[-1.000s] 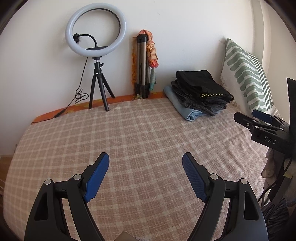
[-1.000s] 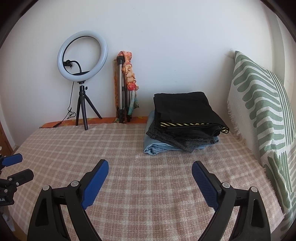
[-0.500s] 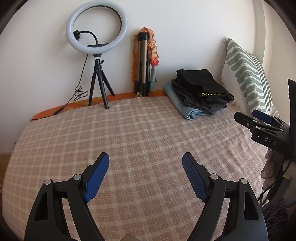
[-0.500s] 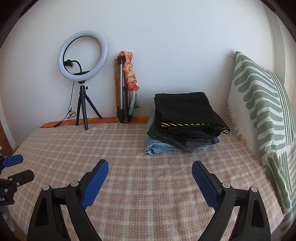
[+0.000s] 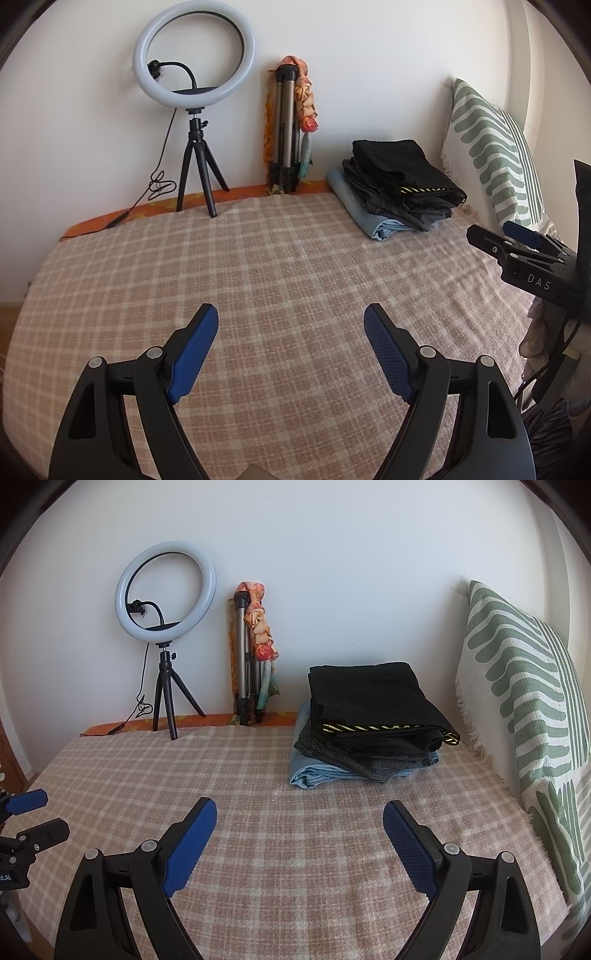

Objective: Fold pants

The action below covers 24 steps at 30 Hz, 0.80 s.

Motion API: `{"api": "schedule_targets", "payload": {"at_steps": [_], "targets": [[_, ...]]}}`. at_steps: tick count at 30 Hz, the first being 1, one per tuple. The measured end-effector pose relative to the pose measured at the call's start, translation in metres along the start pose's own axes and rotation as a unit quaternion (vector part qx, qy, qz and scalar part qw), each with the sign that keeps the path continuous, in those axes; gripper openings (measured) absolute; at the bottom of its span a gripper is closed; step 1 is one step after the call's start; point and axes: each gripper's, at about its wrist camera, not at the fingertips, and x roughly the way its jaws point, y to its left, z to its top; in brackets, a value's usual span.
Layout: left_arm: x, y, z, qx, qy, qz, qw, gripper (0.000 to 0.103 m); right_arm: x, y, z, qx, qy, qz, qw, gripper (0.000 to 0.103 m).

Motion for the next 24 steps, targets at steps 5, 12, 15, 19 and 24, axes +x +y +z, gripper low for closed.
{"api": "schedule_targets", "payload": {"at_steps": [5,12,15,19,24], "targets": [[-0.0009,0.0001,0.0003,0.000,-0.001,-0.001,1.0000,0.081,-0.0002,0.0007,0.0000,0.001,0.000,0.000,1.000,0.093],[-0.0026,-0.0012,0.0013,0.000,-0.001,-0.002,1.0000,0.081,-0.0003,0.0006,0.0001,0.001,0.000,0.000,1.000,0.093],[-0.0029,-0.0012,0.0016,0.000,-0.003,-0.002,1.0000,0.081,-0.0005,0.0007,0.0000,0.001,0.001,0.000,1.000,0.093],[-0.0037,-0.0019,0.0023,-0.002,-0.003,-0.003,1.0000,0.081,-0.0008,0.0012,0.0002,0.001,0.000,0.000,1.000,0.093],[-0.0029,-0.0026,0.0021,-0.005,0.001,-0.005,1.0000,0.081,-0.0010,0.0011,0.0002,0.002,0.001,0.000,1.000,0.093]]}}
